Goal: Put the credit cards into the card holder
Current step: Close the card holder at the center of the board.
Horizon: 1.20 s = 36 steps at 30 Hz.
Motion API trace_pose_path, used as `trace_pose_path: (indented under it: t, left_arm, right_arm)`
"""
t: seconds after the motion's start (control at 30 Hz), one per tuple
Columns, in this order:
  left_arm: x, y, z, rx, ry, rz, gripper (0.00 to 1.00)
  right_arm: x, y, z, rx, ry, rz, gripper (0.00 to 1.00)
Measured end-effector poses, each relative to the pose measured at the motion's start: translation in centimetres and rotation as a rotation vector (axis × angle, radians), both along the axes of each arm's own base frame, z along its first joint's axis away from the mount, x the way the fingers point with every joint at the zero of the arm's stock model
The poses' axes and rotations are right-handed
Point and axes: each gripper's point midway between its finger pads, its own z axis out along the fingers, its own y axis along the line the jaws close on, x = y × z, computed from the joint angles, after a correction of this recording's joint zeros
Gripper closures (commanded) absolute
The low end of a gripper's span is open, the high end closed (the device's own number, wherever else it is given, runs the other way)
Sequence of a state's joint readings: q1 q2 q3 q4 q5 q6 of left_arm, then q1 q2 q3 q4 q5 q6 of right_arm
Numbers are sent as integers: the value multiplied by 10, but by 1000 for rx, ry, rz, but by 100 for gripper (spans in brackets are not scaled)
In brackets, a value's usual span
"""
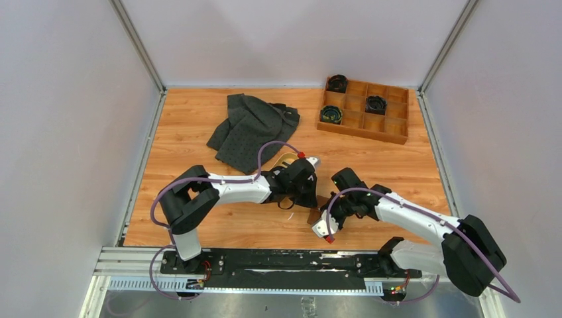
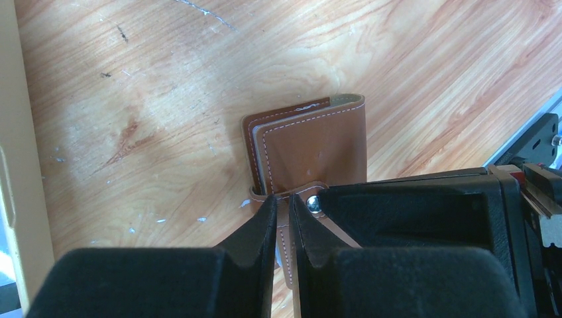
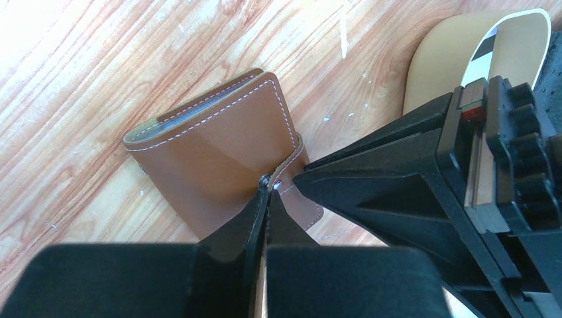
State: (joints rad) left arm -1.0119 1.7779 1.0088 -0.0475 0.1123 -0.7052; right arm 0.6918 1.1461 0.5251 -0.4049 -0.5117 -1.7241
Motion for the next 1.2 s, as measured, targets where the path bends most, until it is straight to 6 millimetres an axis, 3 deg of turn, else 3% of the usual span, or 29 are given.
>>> trace_pose_path:
  t: [0.63, 0.9, 1.2]
  left_arm:
    - [0, -5, -1, 9, -3, -28, 87]
    - [-4, -4, 5, 9, -33, -19, 70]
    - [-20, 27, 28, -42, -76, 24, 58]
  right_arm:
    - [-2, -1, 0, -11, -31, 9, 100]
    - [-3, -1, 1, -7, -13, -8, 100]
    - [-4, 1, 1, -2, -3, -15, 100]
